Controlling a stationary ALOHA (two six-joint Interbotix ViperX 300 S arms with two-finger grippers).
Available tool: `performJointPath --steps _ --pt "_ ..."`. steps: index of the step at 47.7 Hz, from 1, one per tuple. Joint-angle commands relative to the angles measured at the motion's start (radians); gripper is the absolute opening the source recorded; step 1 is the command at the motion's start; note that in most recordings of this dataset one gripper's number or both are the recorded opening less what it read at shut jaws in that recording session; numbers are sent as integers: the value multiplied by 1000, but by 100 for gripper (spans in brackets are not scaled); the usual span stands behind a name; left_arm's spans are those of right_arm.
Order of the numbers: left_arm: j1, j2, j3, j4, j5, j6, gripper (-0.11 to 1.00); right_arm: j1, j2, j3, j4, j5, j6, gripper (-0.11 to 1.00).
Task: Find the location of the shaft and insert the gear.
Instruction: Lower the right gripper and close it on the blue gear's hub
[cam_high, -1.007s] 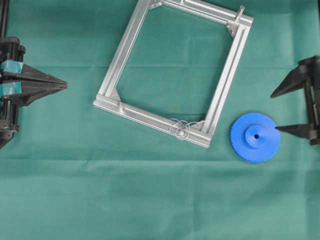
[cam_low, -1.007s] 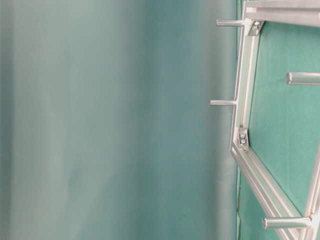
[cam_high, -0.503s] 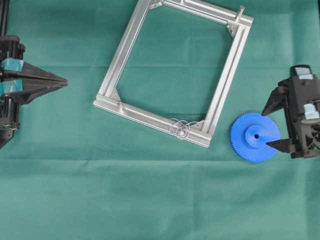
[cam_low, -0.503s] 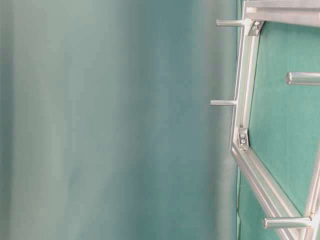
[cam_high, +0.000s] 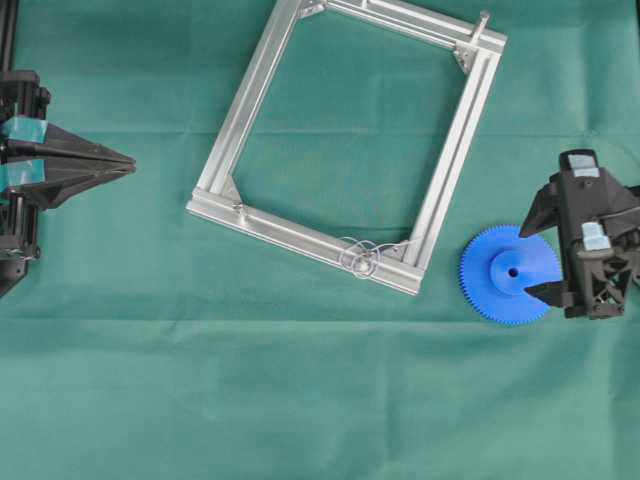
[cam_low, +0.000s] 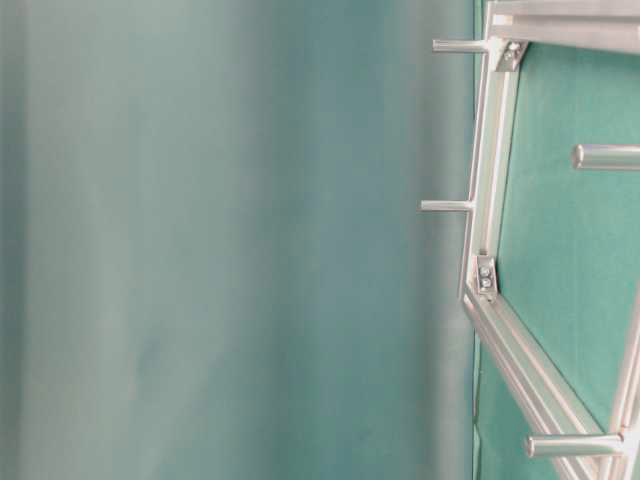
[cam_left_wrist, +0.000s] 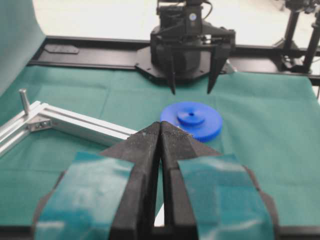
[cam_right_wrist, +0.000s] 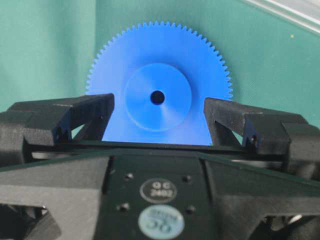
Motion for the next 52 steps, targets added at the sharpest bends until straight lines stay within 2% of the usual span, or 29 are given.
performJointPath --steps 1,32,42,52 --pt "2 8 -26 0 -8 0 1 2 20 -5 5 -26 2 92" --pt "2 6 -25 0 -6 -3 1 3 140 23 5 -132 3 92" --pt "2 3 -25 0 -5 -5 1 5 158 35 5 -153 37 92" --pt "2 5 -26 -2 -5 -5 1 15 170 40 5 -187 40 92"
